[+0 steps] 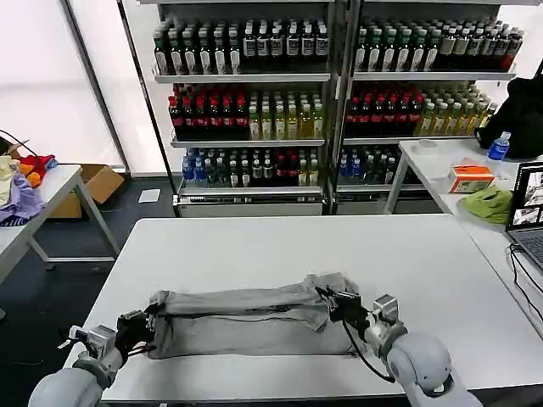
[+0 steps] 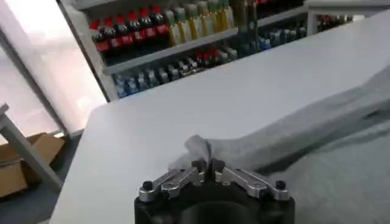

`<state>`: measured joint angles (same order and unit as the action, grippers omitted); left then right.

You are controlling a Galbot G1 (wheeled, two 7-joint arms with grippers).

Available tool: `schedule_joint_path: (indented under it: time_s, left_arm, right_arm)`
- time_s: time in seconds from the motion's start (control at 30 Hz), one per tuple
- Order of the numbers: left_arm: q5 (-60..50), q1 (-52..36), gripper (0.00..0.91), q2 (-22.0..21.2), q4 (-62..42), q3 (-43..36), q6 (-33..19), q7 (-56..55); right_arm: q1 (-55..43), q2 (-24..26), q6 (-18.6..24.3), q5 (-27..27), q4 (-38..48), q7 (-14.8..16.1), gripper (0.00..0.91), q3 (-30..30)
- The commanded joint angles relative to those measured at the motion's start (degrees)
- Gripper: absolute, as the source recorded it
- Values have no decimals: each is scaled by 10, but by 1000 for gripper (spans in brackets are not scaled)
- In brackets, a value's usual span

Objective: Fold and organize the clothes.

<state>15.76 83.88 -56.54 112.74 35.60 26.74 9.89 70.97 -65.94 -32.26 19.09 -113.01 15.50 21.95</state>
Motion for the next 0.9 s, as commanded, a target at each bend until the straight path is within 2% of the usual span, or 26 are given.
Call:
schedule_joint_path:
  time_s: [0.03, 0.13, 0.2, 0.27, 0.3, 0.33, 0.43, 0.6, 0.9]
  left_arm:
    - [-36, 66, 907, -8, 59, 33, 27, 9]
    - [-28, 65, 907, -6, 71, 63, 35, 8]
    - [-16, 66, 907, -6, 76, 77, 38, 1]
    - [-5, 67, 907, -11, 81, 84, 39, -14]
    - [-3, 68, 907, -15, 82, 83, 39, -19]
    - [16, 69, 907, -22, 85, 80, 38, -31]
    - [44, 71, 907, -50, 92, 75, 44, -58]
    - [68, 62, 907, -100, 96, 43, 33, -102]
    - [90, 5, 907, -146, 39, 4, 41, -155]
  right_arm:
    - [96, 5, 15, -38, -72, 7, 907, 58]
    - [123, 15, 40, -37, -93, 24, 907, 88]
    - [134, 15, 58, -37, -98, 22, 907, 99]
    - [143, 10, 119, -44, -93, 15, 907, 115]
    - [144, 9, 131, -48, -92, 13, 907, 115]
    - [144, 2, 172, -59, -83, 12, 907, 125]
    - [138, -5, 213, -40, -70, 8, 907, 142]
    - [145, -20, 248, 8, -66, 2, 907, 166]
    - [190, -28, 284, 9, -38, 0, 907, 195]
